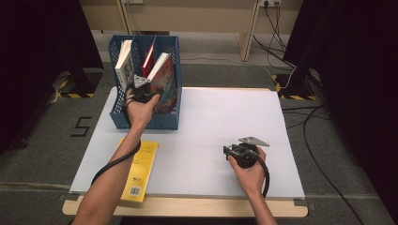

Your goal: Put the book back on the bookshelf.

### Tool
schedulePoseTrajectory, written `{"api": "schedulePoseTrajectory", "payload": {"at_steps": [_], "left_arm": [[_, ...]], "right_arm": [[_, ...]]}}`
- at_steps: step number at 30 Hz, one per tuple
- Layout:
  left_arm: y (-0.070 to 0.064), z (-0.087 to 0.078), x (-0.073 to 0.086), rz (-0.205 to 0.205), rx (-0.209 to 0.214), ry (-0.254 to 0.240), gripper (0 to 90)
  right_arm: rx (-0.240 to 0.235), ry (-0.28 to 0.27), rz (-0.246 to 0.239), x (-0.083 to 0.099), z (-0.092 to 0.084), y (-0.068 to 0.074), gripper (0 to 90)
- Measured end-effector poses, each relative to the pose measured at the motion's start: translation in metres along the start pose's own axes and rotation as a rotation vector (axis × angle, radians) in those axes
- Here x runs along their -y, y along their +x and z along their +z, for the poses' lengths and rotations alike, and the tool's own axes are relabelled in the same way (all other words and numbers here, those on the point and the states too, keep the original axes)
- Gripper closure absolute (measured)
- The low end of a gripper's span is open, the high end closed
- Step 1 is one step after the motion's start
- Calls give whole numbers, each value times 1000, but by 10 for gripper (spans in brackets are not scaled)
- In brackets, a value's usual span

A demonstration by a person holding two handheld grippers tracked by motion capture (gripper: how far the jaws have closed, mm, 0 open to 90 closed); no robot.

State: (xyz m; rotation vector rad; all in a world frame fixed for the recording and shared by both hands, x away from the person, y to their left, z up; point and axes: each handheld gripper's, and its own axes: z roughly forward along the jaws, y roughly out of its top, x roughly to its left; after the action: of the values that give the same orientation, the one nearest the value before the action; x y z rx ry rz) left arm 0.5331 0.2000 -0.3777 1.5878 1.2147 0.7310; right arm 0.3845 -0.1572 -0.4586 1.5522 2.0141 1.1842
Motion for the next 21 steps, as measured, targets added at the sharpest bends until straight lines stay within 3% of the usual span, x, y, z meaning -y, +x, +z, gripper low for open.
{"api": "schedulePoseTrajectory", "payload": {"at_steps": [16, 21], "left_arm": [[-3, 0, -2, 1, -27, 25, 737], [-2, 1, 0, -6, -18, 1, 742]], "right_arm": [[-1, 9, 1, 1, 1, -1, 580], [-6, 13, 5, 1, 2, -1, 580]]}}
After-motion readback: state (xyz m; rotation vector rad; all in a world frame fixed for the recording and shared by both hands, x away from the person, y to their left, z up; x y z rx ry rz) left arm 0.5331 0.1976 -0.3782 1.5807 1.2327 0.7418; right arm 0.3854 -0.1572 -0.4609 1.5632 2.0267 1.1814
